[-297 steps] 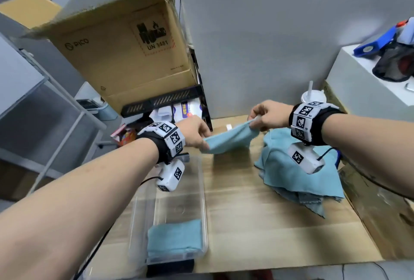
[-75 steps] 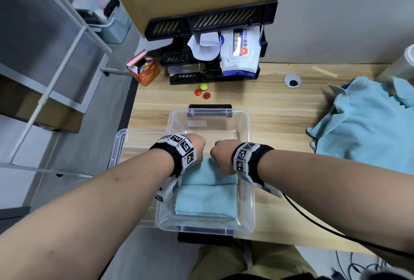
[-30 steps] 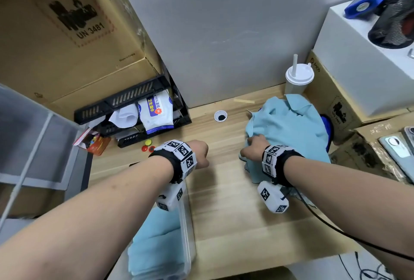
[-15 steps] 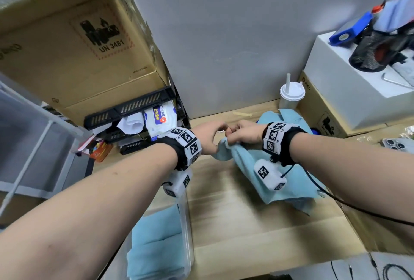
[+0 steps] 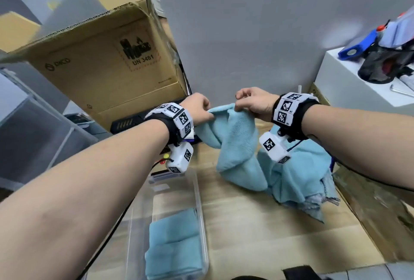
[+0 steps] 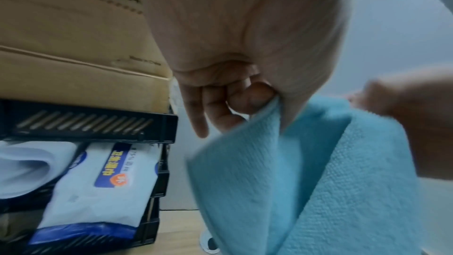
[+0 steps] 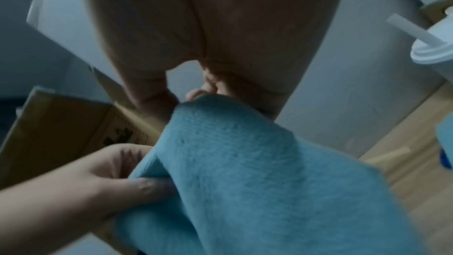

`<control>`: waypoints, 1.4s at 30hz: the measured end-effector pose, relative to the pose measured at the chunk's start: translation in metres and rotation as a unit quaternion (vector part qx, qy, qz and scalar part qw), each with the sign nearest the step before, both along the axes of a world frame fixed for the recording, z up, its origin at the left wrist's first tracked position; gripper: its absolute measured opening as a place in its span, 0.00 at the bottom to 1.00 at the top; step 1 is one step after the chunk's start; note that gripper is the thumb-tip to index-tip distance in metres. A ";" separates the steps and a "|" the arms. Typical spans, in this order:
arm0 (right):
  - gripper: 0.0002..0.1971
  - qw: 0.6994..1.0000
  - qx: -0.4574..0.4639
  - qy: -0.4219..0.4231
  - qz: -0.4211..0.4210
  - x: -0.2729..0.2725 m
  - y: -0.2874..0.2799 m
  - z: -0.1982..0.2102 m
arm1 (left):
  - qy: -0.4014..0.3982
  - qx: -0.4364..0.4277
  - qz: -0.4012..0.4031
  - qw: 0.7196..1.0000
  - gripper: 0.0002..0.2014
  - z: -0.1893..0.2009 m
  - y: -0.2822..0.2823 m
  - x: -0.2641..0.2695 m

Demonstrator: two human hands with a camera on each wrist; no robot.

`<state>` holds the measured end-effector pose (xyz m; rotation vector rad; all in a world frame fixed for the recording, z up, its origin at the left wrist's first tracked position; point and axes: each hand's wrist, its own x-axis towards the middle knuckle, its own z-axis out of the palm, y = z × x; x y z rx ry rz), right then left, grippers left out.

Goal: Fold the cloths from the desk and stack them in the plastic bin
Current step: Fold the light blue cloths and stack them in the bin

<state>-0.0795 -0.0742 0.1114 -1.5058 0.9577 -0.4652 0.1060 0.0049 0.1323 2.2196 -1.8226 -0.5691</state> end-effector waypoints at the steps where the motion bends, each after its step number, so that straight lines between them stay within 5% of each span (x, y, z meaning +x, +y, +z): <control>1: 0.13 0.996 -0.067 0.062 0.013 -0.002 0.000 -0.006 | -0.025 0.013 0.012 1.000 0.10 -0.002 0.003 0.007; 4: 0.09 0.927 -0.226 0.271 0.130 -0.007 0.002 -0.028 | -0.099 0.031 0.030 0.994 0.16 -0.010 0.014 0.020; 7: 0.05 0.873 -0.303 0.358 0.137 -0.006 0.011 -0.042 | -0.116 -0.014 0.039 0.992 0.15 -0.016 0.021 0.024; 14: 0.07 0.877 -0.281 0.385 0.065 -0.002 0.003 -0.040 | -0.147 -0.147 0.042 0.977 0.14 -0.008 0.026 0.032; 21: 0.05 0.865 -0.246 0.438 0.001 -0.015 -0.002 -0.034 | -0.189 -0.170 0.114 0.960 0.13 0.003 0.029 0.043; 25: 0.05 0.924 -0.133 0.347 -0.092 -0.013 -0.002 -0.021 | -0.164 -0.123 0.136 0.969 0.13 0.008 0.030 0.050; 27: 0.09 0.966 0.027 0.233 -0.113 -0.006 0.000 -0.014 | -0.109 -0.090 0.105 0.984 0.15 0.009 0.029 0.047; 30: 0.14 0.969 0.202 0.120 -0.077 0.009 0.013 -0.001 | 0.005 -0.079 0.047 0.996 0.16 0.010 0.026 0.030; 33: 0.13 0.965 0.245 0.078 -0.052 0.025 0.024 0.007 | 0.093 -0.080 0.028 0.992 0.14 0.007 0.021 0.011; 42: 0.15 0.962 0.266 0.031 -0.042 0.045 0.036 0.006 | 0.162 -0.046 0.053 0.984 0.16 -0.001 0.020 -0.002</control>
